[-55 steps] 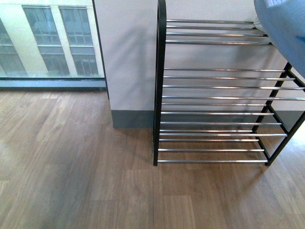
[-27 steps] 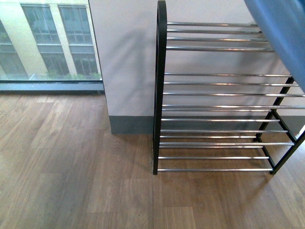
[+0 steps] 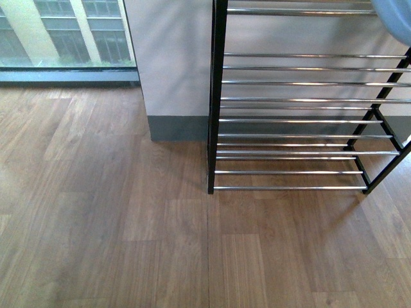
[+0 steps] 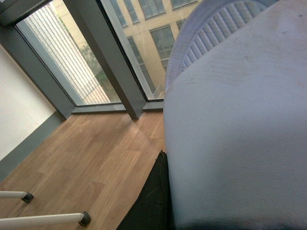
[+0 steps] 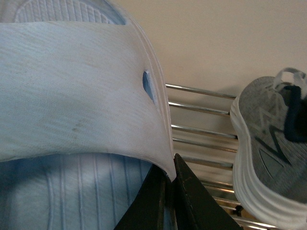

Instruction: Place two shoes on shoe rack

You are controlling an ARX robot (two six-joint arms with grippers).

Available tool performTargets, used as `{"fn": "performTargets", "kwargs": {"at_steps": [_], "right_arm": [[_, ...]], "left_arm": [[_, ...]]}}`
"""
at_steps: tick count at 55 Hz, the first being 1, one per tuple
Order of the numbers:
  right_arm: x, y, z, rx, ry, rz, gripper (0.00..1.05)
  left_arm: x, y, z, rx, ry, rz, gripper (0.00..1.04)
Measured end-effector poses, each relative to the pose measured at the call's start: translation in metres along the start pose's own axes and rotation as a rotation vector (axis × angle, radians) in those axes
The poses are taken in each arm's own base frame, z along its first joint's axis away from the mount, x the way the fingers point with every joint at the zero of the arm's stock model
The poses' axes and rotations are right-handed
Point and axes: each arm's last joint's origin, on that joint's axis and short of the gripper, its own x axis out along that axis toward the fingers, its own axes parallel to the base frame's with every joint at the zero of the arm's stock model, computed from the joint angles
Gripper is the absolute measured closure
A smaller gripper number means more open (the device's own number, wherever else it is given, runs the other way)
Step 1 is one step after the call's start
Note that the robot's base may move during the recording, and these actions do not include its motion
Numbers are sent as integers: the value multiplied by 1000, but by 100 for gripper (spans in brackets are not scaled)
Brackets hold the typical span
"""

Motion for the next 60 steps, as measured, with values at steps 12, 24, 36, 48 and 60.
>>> {"fn": "performTargets", "kwargs": {"at_steps": [12, 24, 36, 48, 60], "right_arm": [[74, 0, 15, -26, 97, -59, 103], [126, -7, 13, -13, 213, -138, 103], [168, -30, -1, 15, 308, -274, 103], [177, -46, 5, 5, 299, -386, 103], [177, -45, 3, 5, 286, -376, 71]], "left_arm": [[0, 0, 0, 0, 0, 0, 103], [0, 0, 0, 0, 0, 0, 103], [0, 0, 0, 0, 0, 0, 103], [0, 0, 0, 0, 0, 0, 103], [0, 0, 0, 0, 0, 0, 103]]}}
